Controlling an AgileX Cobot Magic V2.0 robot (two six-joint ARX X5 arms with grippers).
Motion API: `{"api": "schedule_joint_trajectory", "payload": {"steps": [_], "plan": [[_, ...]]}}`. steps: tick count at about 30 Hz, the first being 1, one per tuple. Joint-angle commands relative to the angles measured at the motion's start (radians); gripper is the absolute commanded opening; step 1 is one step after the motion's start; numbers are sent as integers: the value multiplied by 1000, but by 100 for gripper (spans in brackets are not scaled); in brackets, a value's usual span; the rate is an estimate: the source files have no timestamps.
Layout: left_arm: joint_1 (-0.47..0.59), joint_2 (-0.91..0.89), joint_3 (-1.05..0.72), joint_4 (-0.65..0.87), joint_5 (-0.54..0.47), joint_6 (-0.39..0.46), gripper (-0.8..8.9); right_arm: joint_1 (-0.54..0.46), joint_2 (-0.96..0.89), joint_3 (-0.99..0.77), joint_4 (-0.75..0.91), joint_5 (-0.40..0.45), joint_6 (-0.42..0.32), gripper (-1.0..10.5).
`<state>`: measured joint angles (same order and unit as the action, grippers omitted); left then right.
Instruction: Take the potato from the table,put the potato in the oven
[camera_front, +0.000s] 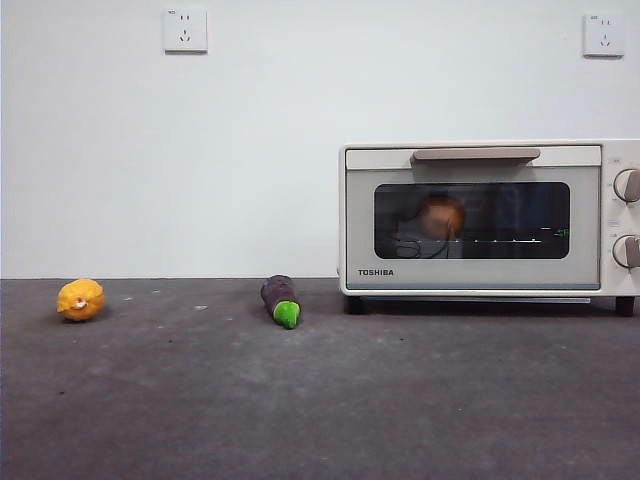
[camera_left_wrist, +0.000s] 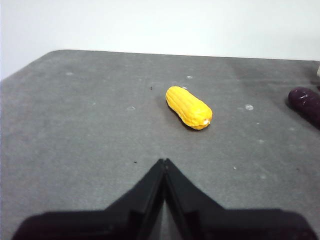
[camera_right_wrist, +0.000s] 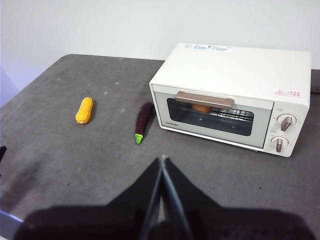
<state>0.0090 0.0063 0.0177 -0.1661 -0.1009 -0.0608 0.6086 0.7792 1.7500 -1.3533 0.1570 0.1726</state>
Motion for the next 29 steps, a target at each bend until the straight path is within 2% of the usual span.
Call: {"api": "schedule_joint_trajectory", "payload": {"steps": [1, 19, 20, 21, 23, 25, 29], "plan": [[5, -2, -10, 9, 3, 38, -4, 1, 3, -5, -23, 1, 8, 1], [5, 16, -10, 8, 3, 38, -4, 0, 4, -5, -23, 1, 8, 1], [5, 16, -10, 9, 3, 38, -4, -6, 4, -5, -23, 11, -12, 1], [5, 16, -10, 9, 4, 38, -4, -17, 2, -5, -23, 41, -66, 1], [5, 16, -10, 9, 3, 38, -4, -56, 2, -6, -23, 82, -94, 1], [5, 16, -10, 9, 3, 38, -4, -134, 2, -11, -14, 88, -149, 1], [5, 16, -10, 9, 3, 38, -4, -351, -15, -59, 104, 6, -208, 1]]}}
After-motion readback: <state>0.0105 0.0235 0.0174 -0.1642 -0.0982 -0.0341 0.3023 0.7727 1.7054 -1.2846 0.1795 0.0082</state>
